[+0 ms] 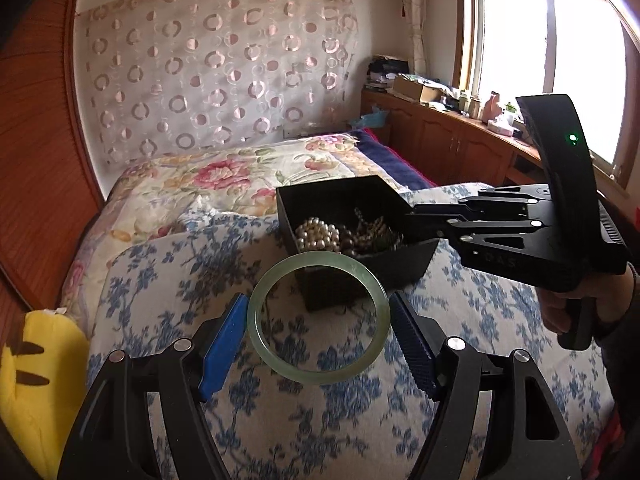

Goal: Organize jewelry
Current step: 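Grasp the gold flower ring with the right tool while the left tool carries the bangle to the box, then open both tools over the black box to drop the bangle and flower ring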

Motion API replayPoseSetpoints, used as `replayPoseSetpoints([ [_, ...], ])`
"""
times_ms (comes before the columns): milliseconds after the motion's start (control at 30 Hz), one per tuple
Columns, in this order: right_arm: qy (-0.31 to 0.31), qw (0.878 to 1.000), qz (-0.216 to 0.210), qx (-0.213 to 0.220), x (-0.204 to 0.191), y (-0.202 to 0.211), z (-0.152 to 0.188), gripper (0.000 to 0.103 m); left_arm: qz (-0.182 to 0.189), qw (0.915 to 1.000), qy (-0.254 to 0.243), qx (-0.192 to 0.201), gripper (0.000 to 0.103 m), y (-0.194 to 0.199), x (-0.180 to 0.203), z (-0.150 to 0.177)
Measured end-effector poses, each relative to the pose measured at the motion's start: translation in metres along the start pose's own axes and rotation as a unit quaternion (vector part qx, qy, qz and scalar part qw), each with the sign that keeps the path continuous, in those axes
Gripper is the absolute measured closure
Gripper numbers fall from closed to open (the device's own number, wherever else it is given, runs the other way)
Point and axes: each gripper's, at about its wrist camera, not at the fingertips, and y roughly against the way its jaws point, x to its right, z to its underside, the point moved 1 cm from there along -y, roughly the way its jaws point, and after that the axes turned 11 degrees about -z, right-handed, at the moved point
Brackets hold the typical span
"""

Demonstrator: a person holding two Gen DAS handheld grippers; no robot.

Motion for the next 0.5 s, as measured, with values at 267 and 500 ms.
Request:
replayPoseSetpoints([
  [267, 0.013, 1.0, 0.017, -0.015, 0.008, -0.018, -0.015, 0.085, -0.004, 1.0, -0.007, -0.004, 0.034, -0.019, 0.001, -0.02],
  [500, -0.007, 1.0, 0.003, -0.003, 0.019, -0.009, -0.012, 0.07, -0.003, 0.9999, -0.015, -0.006, 0.034, -0.035, 0.008, -0.039],
])
